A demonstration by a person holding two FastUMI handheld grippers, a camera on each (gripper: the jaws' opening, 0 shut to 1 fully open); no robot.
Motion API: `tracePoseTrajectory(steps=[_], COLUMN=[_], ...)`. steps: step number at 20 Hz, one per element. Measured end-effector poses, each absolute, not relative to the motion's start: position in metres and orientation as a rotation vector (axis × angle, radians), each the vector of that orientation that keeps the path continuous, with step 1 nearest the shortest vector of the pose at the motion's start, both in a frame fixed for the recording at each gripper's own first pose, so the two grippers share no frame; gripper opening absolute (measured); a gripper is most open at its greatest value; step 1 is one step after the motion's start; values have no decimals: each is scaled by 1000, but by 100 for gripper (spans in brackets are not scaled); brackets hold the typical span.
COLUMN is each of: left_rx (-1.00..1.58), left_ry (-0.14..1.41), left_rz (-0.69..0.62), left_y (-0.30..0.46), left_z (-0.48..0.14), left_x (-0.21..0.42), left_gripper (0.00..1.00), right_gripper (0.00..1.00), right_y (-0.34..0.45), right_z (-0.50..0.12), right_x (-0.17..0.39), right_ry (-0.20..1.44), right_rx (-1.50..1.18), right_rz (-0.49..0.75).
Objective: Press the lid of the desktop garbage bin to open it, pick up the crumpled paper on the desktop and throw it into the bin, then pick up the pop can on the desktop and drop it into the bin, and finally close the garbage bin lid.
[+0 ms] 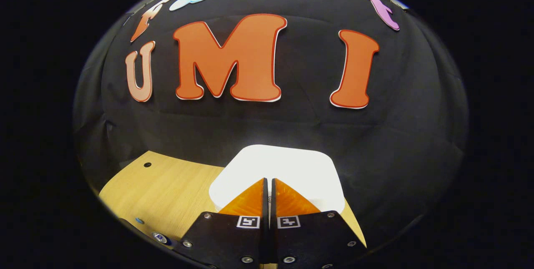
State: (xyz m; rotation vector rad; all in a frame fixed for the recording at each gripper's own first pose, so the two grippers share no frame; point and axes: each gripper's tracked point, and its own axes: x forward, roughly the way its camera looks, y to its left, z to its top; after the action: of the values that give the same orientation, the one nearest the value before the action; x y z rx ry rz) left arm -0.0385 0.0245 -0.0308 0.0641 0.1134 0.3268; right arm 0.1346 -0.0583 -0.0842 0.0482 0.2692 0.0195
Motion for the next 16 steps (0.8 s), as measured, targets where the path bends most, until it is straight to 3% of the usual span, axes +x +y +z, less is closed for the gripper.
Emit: tracePoseTrajectory(steps=[13, 15, 16], left_rx=[79, 77, 72], left_ry=[158, 165, 169], left_rz=[296, 284, 277], left_y=[-20, -29, -33], left_z=[-41, -44, -46], left_x=[-28, -30, -31], left_gripper=[100, 96, 100], right_gripper=[1, 5, 1], right_y=[-59, -60, -60], right_z=[-105, -104, -103], right_x=[134, 133, 134], right_ry=[331, 320, 309], right_rx=[10, 12, 5], right_rz=[33, 31, 37])
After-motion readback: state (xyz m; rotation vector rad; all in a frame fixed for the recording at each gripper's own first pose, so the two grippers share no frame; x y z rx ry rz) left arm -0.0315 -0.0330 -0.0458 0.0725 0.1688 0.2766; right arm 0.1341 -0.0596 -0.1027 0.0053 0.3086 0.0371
